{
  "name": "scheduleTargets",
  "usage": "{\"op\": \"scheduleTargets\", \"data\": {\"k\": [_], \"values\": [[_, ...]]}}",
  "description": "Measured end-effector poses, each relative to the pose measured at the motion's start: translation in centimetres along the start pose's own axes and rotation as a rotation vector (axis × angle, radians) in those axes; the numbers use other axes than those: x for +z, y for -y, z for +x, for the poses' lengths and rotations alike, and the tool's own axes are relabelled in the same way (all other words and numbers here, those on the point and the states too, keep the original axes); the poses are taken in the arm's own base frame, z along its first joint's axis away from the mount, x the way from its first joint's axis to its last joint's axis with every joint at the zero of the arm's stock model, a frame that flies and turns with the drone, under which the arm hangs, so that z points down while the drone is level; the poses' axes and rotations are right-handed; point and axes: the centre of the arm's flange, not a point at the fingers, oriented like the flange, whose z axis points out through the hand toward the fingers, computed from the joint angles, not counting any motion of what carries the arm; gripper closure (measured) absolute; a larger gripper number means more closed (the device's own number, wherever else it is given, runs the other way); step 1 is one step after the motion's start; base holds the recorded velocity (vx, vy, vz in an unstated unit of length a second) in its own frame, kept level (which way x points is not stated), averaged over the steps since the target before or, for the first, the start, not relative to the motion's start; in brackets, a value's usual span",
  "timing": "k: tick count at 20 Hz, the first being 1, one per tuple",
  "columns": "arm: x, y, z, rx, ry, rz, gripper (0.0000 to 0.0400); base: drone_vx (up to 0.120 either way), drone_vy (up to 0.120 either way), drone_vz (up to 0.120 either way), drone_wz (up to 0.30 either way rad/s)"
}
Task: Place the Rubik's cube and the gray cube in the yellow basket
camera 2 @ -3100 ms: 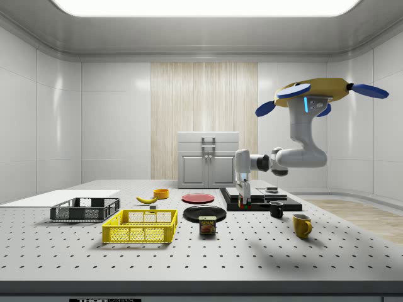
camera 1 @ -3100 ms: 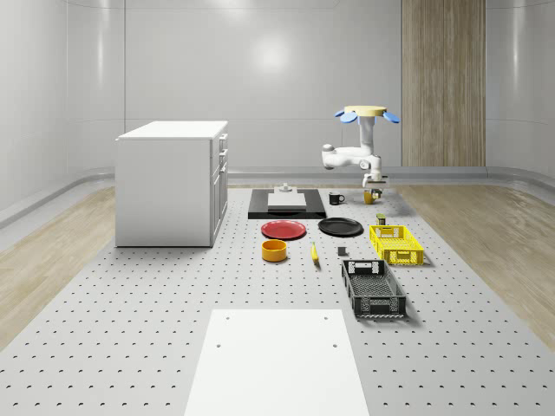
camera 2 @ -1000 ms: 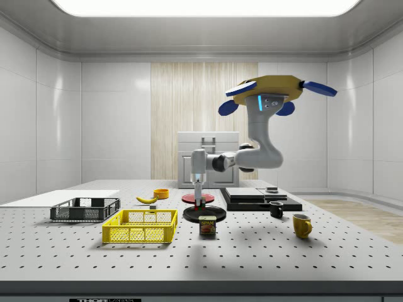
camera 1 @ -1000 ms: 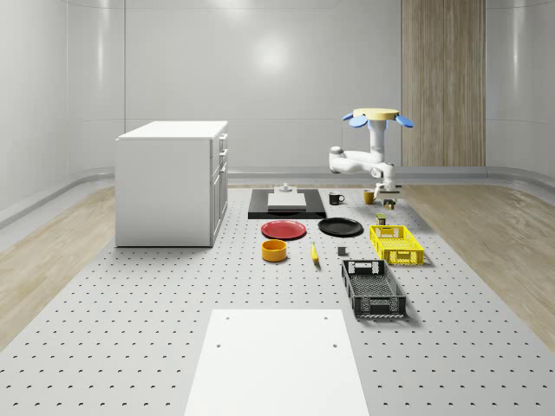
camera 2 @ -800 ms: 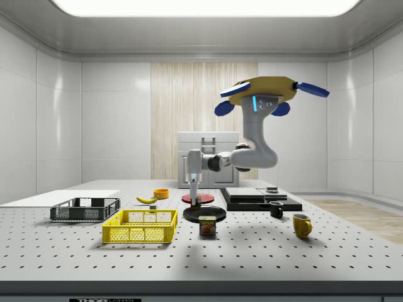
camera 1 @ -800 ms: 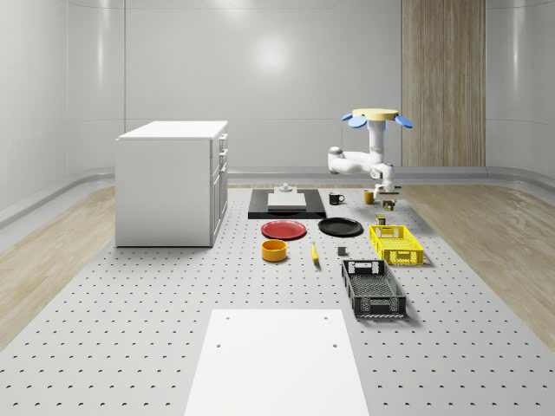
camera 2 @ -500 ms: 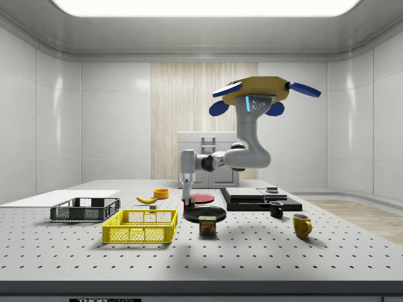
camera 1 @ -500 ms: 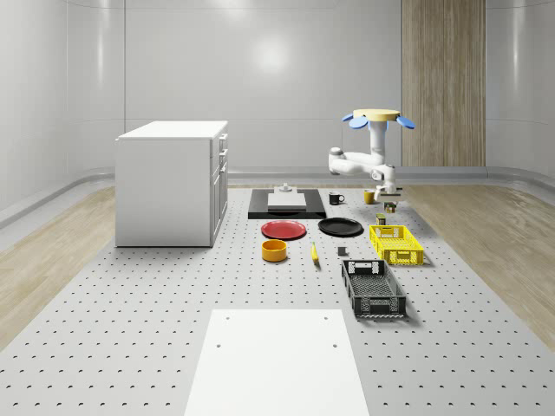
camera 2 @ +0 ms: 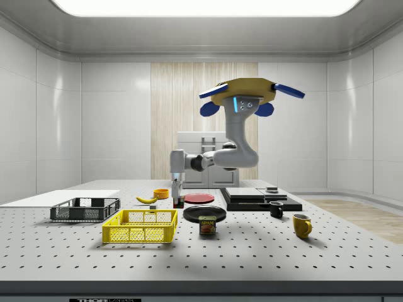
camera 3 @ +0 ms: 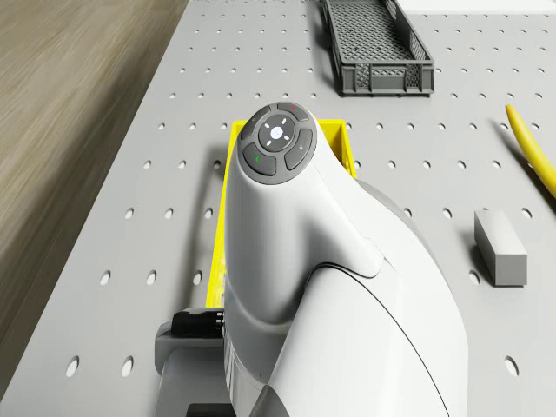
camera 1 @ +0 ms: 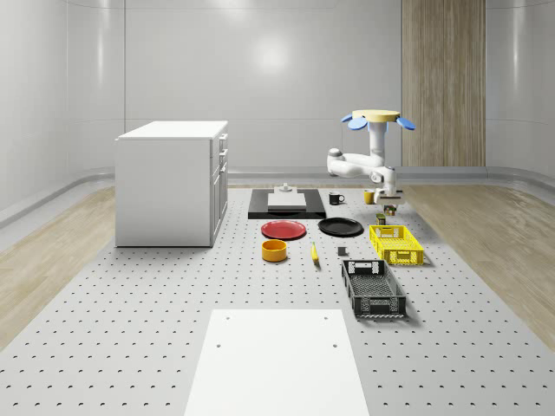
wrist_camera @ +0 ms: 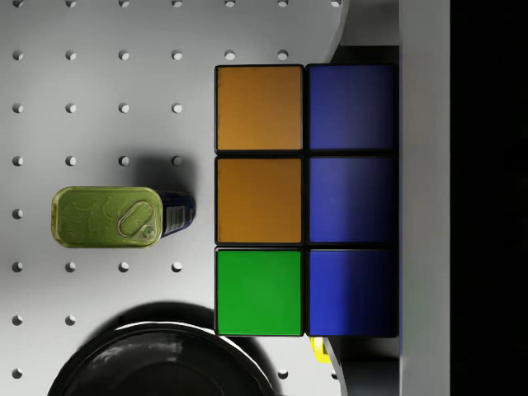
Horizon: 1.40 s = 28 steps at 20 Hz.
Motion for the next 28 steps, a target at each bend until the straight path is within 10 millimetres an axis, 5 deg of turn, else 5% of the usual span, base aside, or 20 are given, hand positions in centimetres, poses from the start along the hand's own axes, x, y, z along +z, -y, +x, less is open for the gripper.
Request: {"op": "scheduleTargets", "data": {"k": [13, 18, 28], "values": [[0.00, 0.00, 0.00, 0.000, 0.000, 0.000, 0.0075, 0.120, 0.000, 0.000, 0.000], [0.00, 0.00, 0.00, 0.000, 0.000, 0.000, 0.0075, 0.120, -0.104, 0.000, 0.000], [0.00, 0.00, 0.00, 0.000, 0.000, 0.000, 0.0075, 0.004, 0.000, -0.120, 0.000]]}}
